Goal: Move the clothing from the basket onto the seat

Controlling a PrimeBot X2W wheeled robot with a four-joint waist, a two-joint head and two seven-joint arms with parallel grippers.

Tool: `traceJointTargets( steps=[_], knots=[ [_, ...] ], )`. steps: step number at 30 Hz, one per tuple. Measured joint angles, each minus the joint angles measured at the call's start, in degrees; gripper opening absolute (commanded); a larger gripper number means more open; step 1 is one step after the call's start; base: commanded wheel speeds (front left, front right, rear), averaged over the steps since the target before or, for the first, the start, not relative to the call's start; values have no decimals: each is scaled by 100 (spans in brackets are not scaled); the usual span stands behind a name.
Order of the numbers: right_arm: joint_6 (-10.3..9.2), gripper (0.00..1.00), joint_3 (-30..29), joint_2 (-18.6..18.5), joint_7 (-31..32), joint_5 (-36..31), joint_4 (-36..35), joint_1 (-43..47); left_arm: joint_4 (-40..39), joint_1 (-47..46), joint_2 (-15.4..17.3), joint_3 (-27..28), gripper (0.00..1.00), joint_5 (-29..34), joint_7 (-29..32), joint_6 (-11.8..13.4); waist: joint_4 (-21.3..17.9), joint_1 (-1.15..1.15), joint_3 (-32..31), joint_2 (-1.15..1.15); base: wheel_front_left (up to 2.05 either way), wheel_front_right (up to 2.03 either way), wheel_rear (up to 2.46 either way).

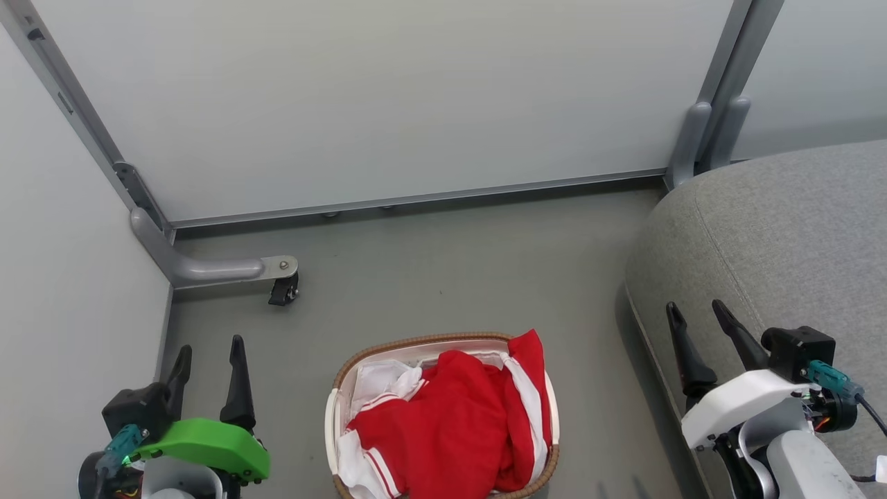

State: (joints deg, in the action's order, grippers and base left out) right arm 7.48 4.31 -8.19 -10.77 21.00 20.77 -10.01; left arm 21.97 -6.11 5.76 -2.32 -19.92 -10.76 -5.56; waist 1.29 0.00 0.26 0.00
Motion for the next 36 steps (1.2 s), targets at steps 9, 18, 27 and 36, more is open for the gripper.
traceJointTargets(
  steps=[9,18,27,36],
  knots=[
    [1,100,-47,23,-114,-442,56,-1,-74,46,-77,108,100,388,-119,-54,7,0,-6,0,0,0,0],
    [1,100,-100,45,-221,-883,145,-1,-54,80,-133,235,100,806,-220,-108,0,0,-3,0,0,0,0],
    [1,100,-19,37,-324,-1260,148,-1,-54,112,-159,278,100,1257,-327,-151,-66,0,1,0,0,0,0],
    [2,100,3,30,-408,-1629,9,-79,-13,74,-210,191,100,1533,-402,-172,-148,0,265,0,0,0,0]
  ],
)
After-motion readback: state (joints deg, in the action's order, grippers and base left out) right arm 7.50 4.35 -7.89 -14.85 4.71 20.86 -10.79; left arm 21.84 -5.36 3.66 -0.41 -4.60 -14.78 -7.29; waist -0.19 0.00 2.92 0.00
